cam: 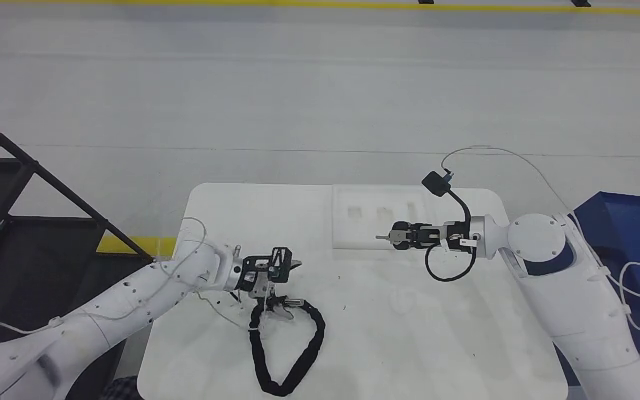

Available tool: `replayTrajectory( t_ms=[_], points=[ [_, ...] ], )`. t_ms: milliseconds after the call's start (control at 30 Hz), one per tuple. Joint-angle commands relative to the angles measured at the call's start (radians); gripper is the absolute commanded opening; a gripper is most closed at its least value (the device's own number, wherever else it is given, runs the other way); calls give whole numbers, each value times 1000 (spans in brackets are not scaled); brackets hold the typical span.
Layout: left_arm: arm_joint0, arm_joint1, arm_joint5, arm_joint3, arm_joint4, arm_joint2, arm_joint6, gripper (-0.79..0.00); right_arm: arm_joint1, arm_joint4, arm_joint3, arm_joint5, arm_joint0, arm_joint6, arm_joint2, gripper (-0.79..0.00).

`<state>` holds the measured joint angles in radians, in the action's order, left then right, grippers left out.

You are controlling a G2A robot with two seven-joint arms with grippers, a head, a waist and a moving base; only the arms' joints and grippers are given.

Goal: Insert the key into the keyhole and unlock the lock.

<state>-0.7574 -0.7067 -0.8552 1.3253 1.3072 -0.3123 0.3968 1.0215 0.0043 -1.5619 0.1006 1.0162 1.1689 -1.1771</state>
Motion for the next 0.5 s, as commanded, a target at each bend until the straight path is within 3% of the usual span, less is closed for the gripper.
replayTrajectory(
  t_ms=[0, 167, 467],
  points=[
    [-21, -2, 12, -33, 78, 6, 128, 0, 0, 0, 0, 0, 0, 0, 0, -785],
    [-30, -21, 6, -101, 157, 13, 224, 0, 0, 0, 0, 0, 0, 0, 0, -785],
    [-41, -56, 21, -161, 221, 15, 244, 0, 0, 0, 0, 0, 0, 0, 0, -785]
  ],
)
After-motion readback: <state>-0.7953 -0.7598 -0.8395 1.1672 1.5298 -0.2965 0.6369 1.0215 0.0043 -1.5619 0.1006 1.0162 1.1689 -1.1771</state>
